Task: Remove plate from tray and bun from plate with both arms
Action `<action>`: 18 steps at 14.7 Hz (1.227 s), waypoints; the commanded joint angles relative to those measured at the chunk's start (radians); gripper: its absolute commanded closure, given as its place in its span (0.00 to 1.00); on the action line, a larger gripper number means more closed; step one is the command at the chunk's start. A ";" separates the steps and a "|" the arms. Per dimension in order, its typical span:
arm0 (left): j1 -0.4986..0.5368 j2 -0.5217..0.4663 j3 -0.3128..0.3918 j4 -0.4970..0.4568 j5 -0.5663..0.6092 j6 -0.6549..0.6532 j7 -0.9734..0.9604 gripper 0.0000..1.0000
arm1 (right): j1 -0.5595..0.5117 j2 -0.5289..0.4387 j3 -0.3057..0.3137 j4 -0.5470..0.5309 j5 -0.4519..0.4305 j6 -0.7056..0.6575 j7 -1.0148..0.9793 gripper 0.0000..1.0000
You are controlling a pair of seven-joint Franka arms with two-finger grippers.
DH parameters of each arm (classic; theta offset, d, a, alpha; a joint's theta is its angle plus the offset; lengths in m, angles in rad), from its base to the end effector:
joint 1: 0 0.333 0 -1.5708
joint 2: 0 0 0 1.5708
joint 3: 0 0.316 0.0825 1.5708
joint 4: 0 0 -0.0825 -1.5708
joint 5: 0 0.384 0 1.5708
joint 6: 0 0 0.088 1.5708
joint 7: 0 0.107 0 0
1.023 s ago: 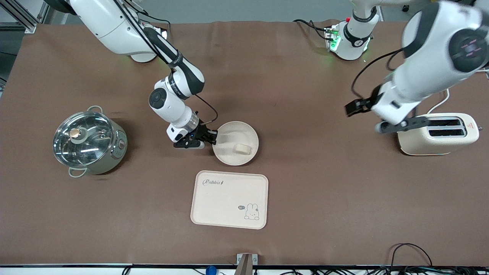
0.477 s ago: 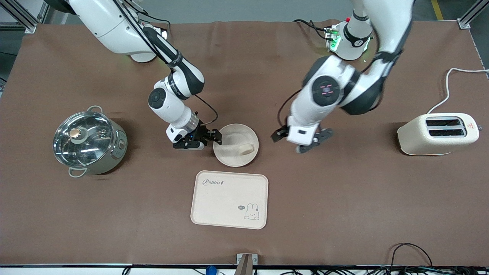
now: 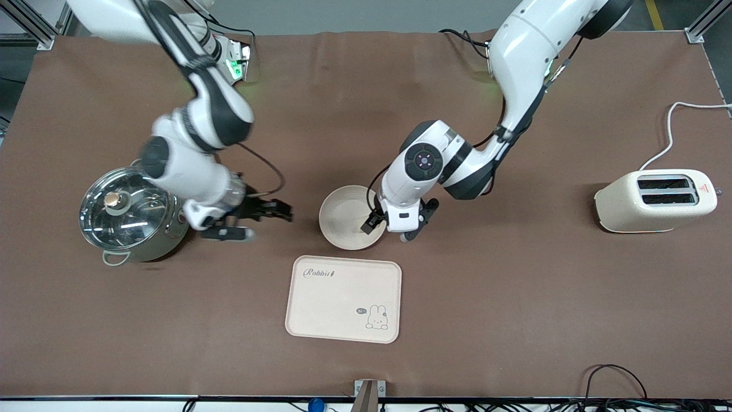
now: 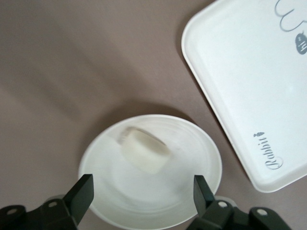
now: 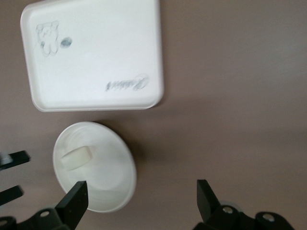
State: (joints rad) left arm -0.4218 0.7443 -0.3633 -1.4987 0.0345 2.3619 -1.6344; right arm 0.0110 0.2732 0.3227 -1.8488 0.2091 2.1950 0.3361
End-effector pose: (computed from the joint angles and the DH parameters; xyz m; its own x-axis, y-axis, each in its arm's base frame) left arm 0.5500 -0.4793 0.2655 0.5908 0.7754 -0.2230 0.8066 -0.5746 0.1390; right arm 0.5971 0.2018 0.3935 0.9913 -0.1291 -0.0251 -0.1311 -0.9544 -0.2681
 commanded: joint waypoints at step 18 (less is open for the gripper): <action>-0.098 0.084 0.067 0.038 0.018 0.085 -0.091 0.88 | -0.106 -0.232 -0.370 0.441 -0.203 -0.762 -0.295 0.00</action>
State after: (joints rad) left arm -0.5112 0.8650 -0.2989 -1.4669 0.0346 2.5092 -1.7049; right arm -0.0770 0.0426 -0.0654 -1.3825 0.0200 1.4257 0.0503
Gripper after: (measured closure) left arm 0.859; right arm 0.000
